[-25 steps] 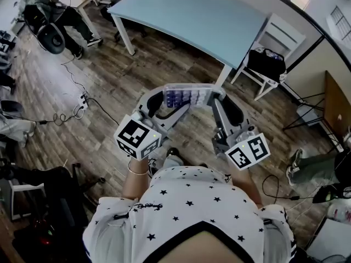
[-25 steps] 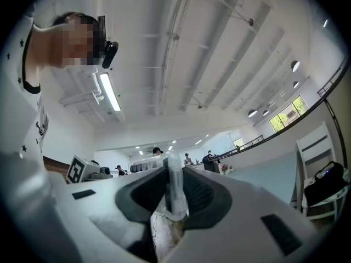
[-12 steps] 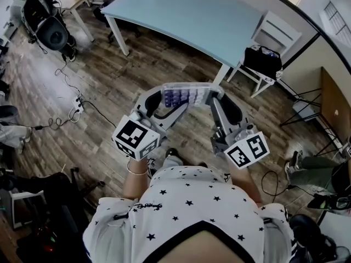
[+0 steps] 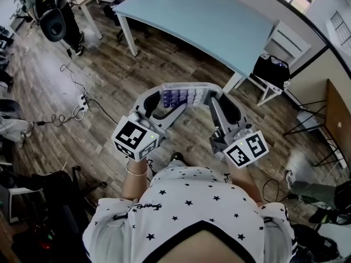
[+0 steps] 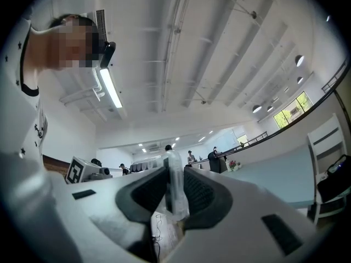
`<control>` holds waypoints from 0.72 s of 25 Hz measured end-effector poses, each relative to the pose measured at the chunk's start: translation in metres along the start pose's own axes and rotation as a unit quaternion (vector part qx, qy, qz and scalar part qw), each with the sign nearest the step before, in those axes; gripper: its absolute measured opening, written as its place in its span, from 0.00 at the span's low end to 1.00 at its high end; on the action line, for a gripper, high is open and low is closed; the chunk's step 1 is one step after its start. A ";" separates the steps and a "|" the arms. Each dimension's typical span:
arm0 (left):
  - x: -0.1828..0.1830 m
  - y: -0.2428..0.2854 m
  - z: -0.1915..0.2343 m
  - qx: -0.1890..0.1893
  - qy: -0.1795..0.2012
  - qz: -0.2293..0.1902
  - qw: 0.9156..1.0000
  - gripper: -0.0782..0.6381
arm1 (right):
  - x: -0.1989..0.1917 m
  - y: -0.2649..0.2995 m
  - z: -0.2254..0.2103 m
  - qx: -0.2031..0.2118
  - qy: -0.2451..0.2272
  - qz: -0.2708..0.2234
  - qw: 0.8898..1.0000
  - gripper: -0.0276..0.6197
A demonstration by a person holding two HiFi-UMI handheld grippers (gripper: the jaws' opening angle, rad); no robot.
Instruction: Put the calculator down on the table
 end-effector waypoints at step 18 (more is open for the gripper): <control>-0.005 -0.014 0.043 -0.002 0.000 -0.005 1.000 0.48 | -0.014 0.042 0.011 0.002 0.005 0.004 1.000 0.16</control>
Point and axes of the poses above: the fingertips, and each gripper's own axes: y forward along the fingers, z to its left, x out of its top, the point moved 2 cm from there along -y, backward along the fingers, and after that the axes turned 9 degrees about -x, right-handed, at the moved point
